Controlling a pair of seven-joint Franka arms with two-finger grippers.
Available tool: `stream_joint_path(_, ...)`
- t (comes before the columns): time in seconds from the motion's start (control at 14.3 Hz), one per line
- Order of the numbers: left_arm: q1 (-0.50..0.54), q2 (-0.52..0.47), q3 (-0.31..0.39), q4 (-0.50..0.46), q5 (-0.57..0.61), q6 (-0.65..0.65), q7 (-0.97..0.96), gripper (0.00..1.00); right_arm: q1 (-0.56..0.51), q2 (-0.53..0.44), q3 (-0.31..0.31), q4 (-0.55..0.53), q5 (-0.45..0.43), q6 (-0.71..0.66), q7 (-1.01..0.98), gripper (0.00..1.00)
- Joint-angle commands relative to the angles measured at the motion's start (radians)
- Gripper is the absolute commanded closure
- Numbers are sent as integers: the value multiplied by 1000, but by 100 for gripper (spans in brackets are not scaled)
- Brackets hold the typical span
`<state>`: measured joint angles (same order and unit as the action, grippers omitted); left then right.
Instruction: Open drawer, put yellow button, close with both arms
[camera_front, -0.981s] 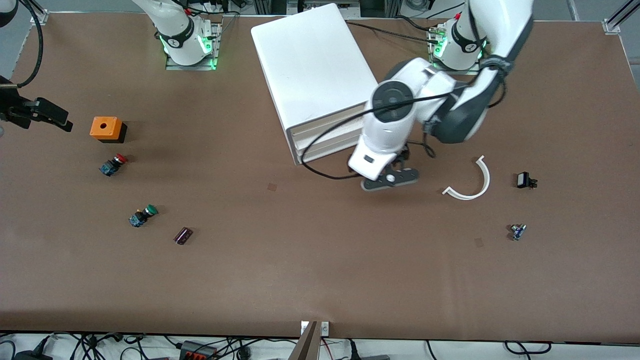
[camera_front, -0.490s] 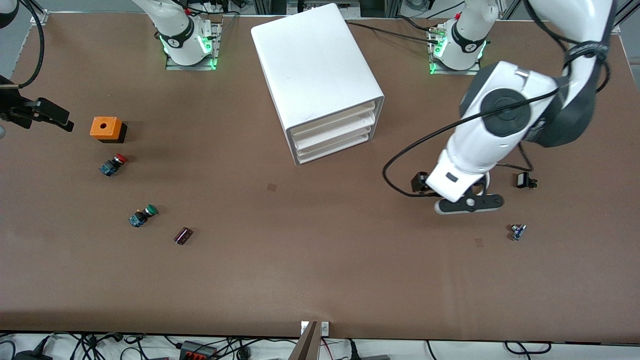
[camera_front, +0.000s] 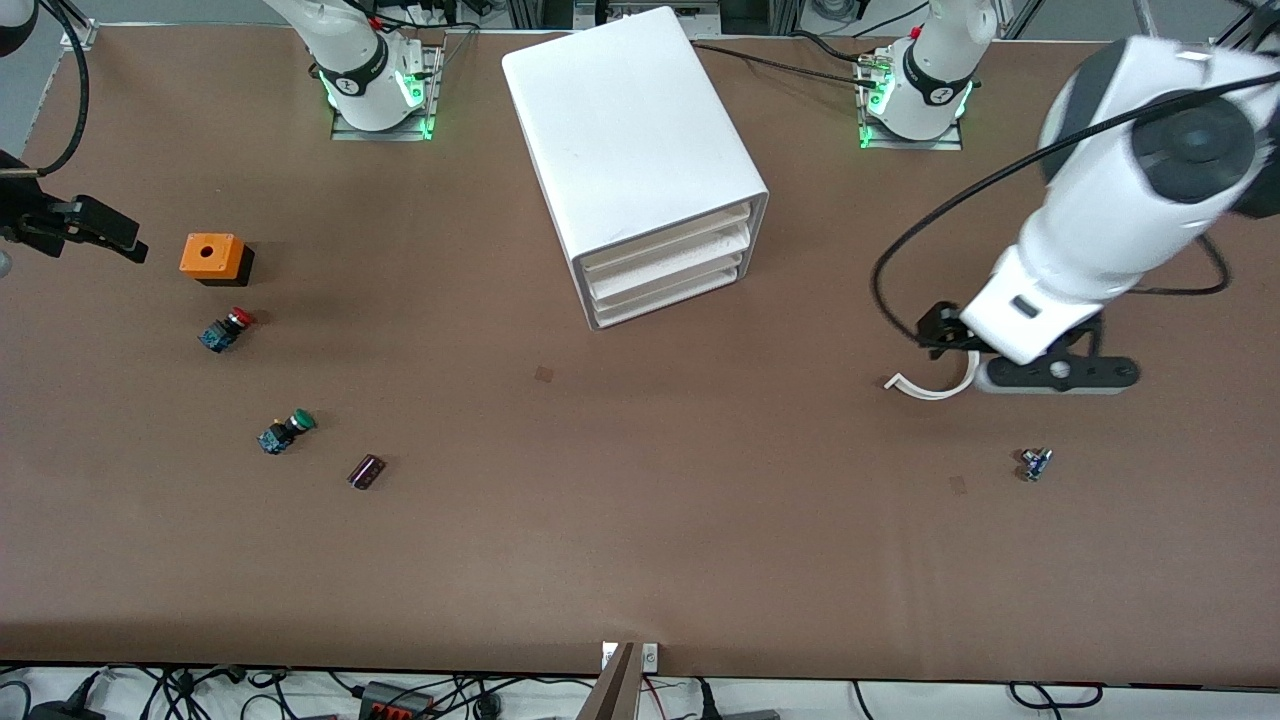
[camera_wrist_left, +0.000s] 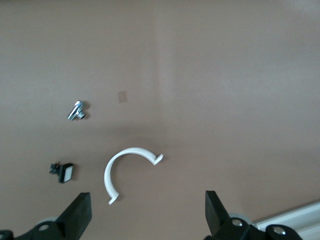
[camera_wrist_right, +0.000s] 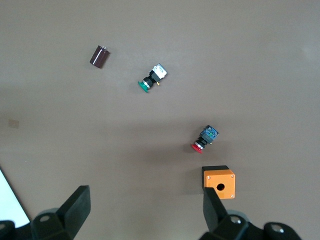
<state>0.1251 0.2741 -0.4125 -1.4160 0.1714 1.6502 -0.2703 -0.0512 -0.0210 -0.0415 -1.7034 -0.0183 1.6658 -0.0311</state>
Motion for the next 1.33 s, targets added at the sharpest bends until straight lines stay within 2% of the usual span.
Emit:
stream_joint_path(0.0,-27,-149,171,-113,-134,-24,210,0,1,-14,3,-2,-5,-9,-4,0)
stream_joint_path(0.21,-87,-301,306,-283,-192,-23,256,0,5,-14,3,-2,-5,-9,-4,0)
stream_joint_path(0.35,-108,-338,317,-317,-196,-23,272,0,5,-14,3,-2,-3,-9,-4,0)
stream_joint_path(0.49,-125,-332,372,-325,-205,12,278,0,5,-14,2,-2,-3,-9,-3,0)
stream_joint_path(0.84,-140,-294,374,-271,-193,17,276,0,5,-14,3,-2,-2,-9,-3,0)
stream_joint_path(1.26,-131,-286,366,-261,-194,11,278,0,4,-14,2,-4,0,-3,-3,0)
